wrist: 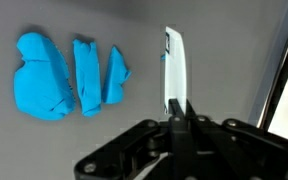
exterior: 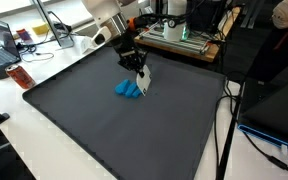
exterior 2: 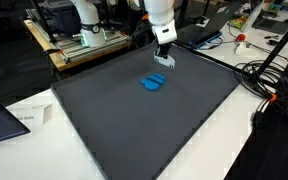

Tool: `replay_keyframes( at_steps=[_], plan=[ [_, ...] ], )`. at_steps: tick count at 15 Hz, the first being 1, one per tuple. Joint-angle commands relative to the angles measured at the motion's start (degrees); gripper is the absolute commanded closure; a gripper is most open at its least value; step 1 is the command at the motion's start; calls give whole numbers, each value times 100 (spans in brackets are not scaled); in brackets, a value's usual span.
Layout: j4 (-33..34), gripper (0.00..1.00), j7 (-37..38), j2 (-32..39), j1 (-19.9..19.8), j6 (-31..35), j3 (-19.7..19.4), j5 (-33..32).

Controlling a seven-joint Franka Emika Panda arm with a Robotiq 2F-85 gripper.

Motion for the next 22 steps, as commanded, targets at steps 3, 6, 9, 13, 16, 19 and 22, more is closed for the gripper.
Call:
replay_keyframes(
  at_steps=[3, 6, 9, 13, 16, 19, 22],
  plan=[
    [-577, 99, -387, -368, -182, 385, 134, 479],
    [-890, 99, -438, -555, -131, 889, 140, 640],
    [-1310, 99, -720, -785, -110, 1606, 253, 945],
    [-1745, 99, -805, -978, 0, 2639, 376, 1370],
    [-1954, 99, -960, -1083, -44, 3298, 589, 1850],
    [-2062, 99, -1203, -1181, -69, 3841, 820, 2497],
    [-2109, 99, -1603, -1205, -82, 4395, 1058, 3105]
  ],
)
